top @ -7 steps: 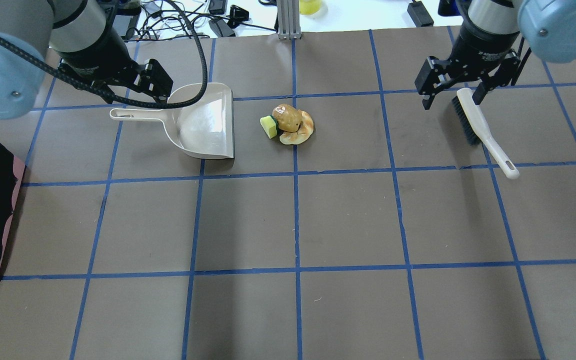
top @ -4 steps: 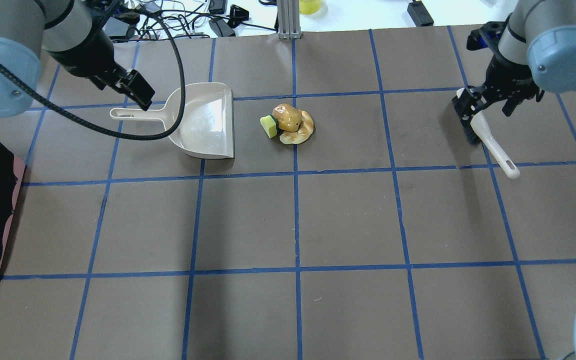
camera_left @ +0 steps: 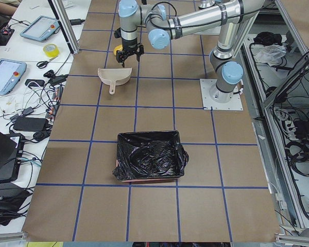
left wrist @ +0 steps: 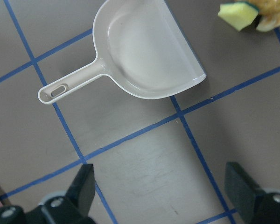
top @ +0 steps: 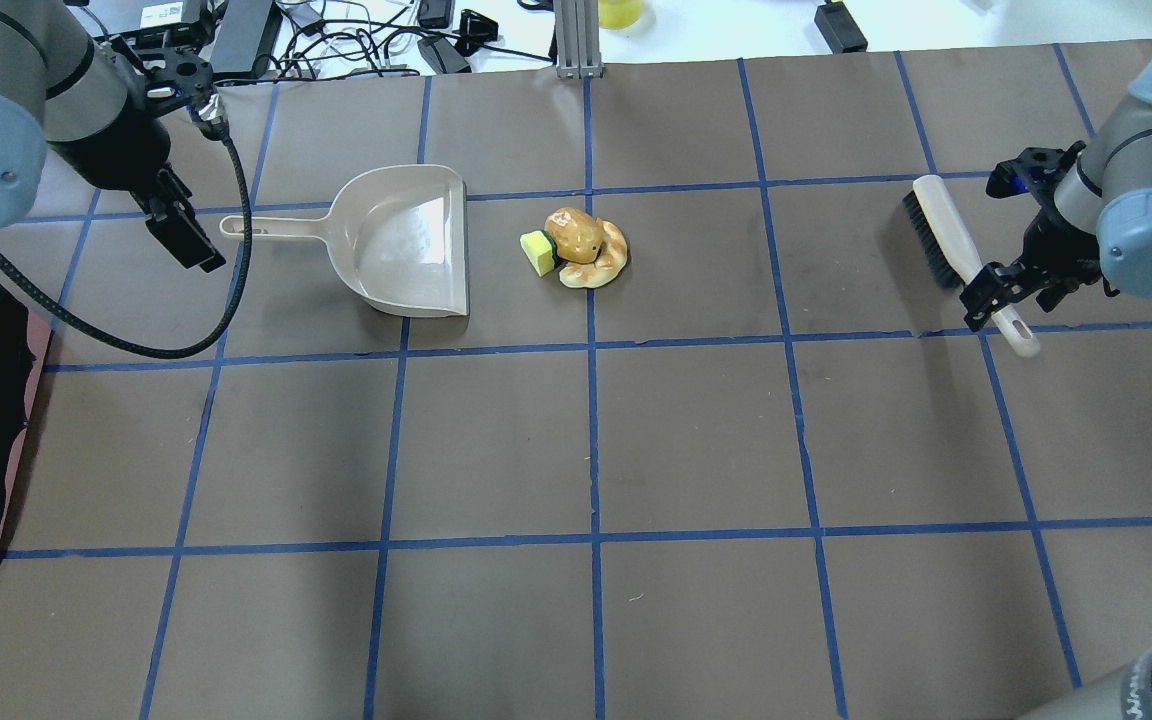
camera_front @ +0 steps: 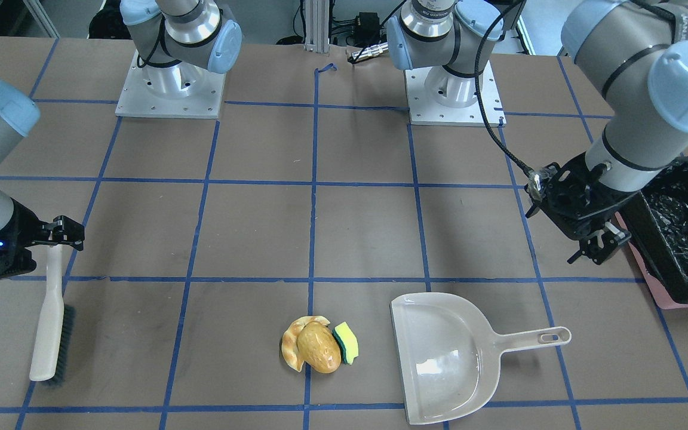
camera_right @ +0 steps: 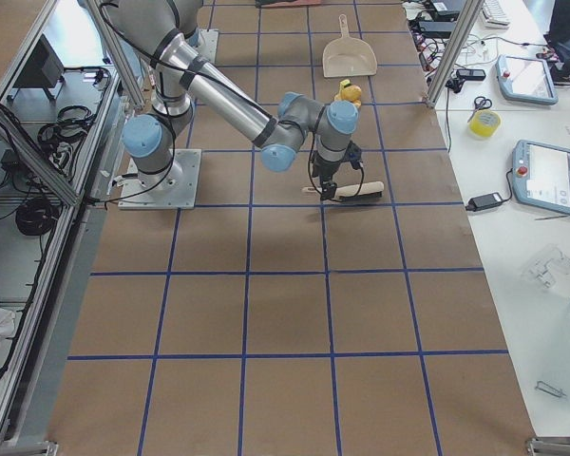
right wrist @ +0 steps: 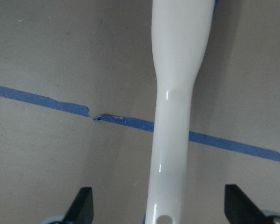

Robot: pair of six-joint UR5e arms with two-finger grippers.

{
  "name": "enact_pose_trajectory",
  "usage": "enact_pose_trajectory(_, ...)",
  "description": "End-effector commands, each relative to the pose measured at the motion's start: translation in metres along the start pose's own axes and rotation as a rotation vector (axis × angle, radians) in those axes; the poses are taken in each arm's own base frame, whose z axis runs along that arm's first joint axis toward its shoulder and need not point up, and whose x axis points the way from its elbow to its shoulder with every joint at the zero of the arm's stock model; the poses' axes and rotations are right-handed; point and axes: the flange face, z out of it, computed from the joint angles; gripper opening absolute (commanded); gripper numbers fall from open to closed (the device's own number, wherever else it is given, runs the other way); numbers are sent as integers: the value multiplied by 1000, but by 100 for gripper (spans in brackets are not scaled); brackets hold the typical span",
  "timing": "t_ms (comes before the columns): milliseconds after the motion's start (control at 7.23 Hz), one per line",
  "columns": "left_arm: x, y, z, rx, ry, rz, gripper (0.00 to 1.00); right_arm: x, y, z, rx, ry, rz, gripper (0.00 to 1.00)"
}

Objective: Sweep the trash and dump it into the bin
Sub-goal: 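Close the left gripper on the dustpan handle while the right gripper grasps the brush handle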

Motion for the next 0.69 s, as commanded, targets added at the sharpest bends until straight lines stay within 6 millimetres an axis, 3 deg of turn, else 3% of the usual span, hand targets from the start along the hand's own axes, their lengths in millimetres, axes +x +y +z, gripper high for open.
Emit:
enact_pose_trajectory(0, -47, -2, 43, -10, 14, 340, 100, 0, 4, 14, -29, -15, -5, 88)
enact_pose_trajectory(277, -106, -14, 44, -27, -24, 405, 100, 2, 2, 11, -25, -7, 1, 61)
enact_pose_trajectory(415, -125, -20, 64, -32, -12, 452, 100, 3, 1, 9, -18, -2, 7, 62)
enact_pose_trajectory(553, -133, -27, 85, -31, 2, 484, 100, 3, 0, 9, -10, -1, 11, 63)
